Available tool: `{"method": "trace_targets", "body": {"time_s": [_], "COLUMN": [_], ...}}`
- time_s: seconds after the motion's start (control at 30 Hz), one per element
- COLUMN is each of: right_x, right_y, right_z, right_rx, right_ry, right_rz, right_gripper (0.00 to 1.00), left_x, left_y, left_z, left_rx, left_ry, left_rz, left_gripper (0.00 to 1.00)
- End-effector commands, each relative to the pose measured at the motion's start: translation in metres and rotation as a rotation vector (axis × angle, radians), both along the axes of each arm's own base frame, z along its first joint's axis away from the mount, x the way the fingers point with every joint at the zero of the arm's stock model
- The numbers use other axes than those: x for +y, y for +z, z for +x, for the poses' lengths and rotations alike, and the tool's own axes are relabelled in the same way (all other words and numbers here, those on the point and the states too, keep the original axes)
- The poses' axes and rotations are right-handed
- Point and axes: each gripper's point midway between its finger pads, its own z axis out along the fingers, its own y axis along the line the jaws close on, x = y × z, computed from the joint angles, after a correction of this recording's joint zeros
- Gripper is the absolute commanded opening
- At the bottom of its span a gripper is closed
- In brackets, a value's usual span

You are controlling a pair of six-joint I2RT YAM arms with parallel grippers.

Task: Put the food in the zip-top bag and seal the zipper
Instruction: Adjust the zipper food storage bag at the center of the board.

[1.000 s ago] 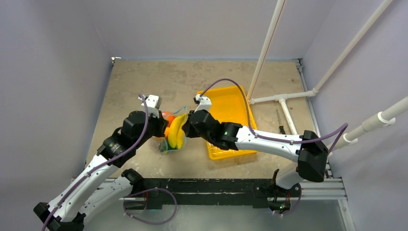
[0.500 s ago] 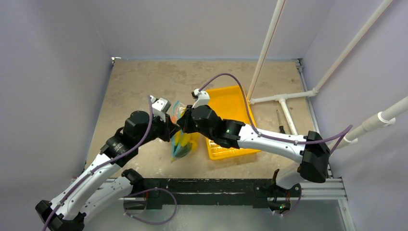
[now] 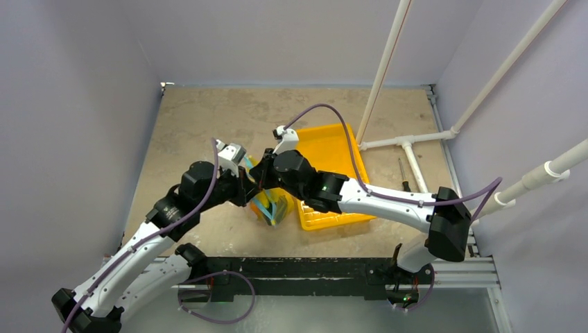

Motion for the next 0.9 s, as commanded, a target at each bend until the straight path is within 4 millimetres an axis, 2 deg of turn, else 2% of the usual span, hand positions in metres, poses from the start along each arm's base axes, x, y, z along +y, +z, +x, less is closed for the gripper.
{"method": "trace_targets", "body": {"time_s": [0.0, 0.17, 0.3, 0.4, 0.53, 0.67, 0.77, 0.87], "right_x": [0.013, 0.009, 0.005, 0.001, -0.007, -0.018, -0.024, -0.031], "right_y": [0.023, 0.014, 0.011, 0.015, 0.028, 0.036, 0.044, 0.044], "right_z": [-0.002, -0.008, -0.005, -0.003, -0.003, -0.004, -0.008, -0.016], "right_rx": [-0.04, -0.035, -0.038, -0.042, -0.054, -0.058, -0.066, -0.06], "right_ry": [0.039, 0.061, 0.042, 0.025, 0.006, -0.015, -0.015, -0.015], "right_rz": [0.1, 0.093, 0.066, 0.061, 0.068, 0.065, 0.077, 0.057], "right_gripper": [0.0, 0.0, 0.0, 0.0, 0.16, 0.38, 0.45, 0.52], "left_x": [-0.001, 0.011, 0.018, 0.021, 0.022, 0.022, 0.021, 0.02], "left_y": [0.01, 0.008, 0.009, 0.009, 0.008, 0.008, 0.009, 0.012], "left_z": [0.002, 0.005, 0.005, 0.006, 0.007, 0.009, 0.01, 0.01], "left_rx": [-0.001, 0.012, 0.017, 0.018, 0.018, 0.021, 0.023, 0.023], "left_ry": [0.047, 0.128, 0.181, 0.204, 0.226, 0.239, 0.245, 0.254], "left_rz": [-0.074, -0.076, -0.089, -0.104, -0.122, -0.137, -0.151, -0.178], "left_gripper": [0.0, 0.0, 0.0, 0.0, 0.0, 0.0, 0.0, 0.0]}}
